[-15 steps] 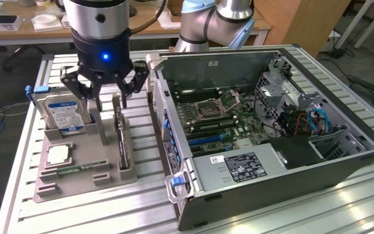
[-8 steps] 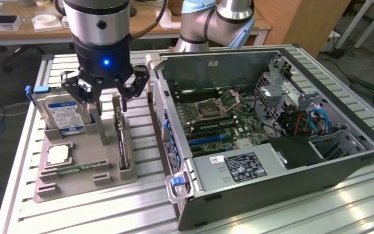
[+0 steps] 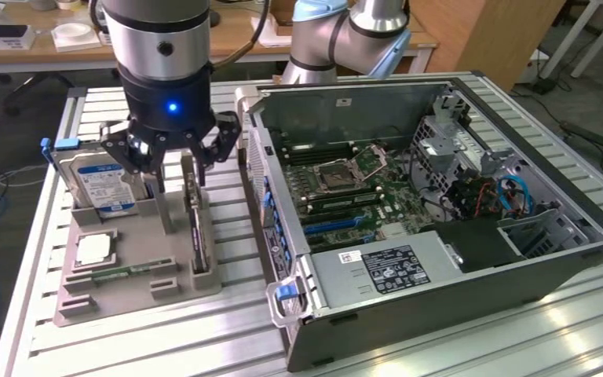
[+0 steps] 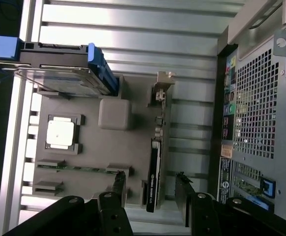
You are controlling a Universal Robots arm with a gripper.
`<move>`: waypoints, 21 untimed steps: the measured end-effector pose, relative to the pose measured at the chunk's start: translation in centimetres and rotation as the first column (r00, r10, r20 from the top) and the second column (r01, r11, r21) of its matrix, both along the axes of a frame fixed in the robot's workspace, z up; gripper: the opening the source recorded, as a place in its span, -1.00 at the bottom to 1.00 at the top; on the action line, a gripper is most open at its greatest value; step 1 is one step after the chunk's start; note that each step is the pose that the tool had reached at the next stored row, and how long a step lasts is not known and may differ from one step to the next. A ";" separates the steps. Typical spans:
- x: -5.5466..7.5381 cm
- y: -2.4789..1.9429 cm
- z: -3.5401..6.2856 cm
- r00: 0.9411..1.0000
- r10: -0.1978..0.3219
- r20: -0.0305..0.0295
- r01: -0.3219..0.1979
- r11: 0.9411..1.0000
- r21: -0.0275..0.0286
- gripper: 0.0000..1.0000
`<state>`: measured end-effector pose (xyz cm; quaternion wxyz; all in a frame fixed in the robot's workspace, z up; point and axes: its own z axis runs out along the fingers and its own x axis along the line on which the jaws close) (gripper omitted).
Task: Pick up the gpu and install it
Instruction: 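Pick up the gpu and move the gpu toward the slot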
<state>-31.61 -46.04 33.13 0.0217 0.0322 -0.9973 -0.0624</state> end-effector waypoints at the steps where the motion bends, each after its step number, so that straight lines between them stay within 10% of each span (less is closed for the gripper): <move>1: 0.0 -0.02 -0.08 1.000 0.000 0.000 0.000 1.000 -0.001 0.06; 6: 0.0 -0.14 -0.43 1.000 0.000 -0.001 0.000 1.000 -0.005 0.06; 12: 0.0 -0.22 -0.70 1.000 0.002 -0.001 -0.002 1.000 -0.029 0.06; 21: 0.0 -0.25 -1.28 1.000 0.002 -0.001 -0.002 0.999 -0.043 0.06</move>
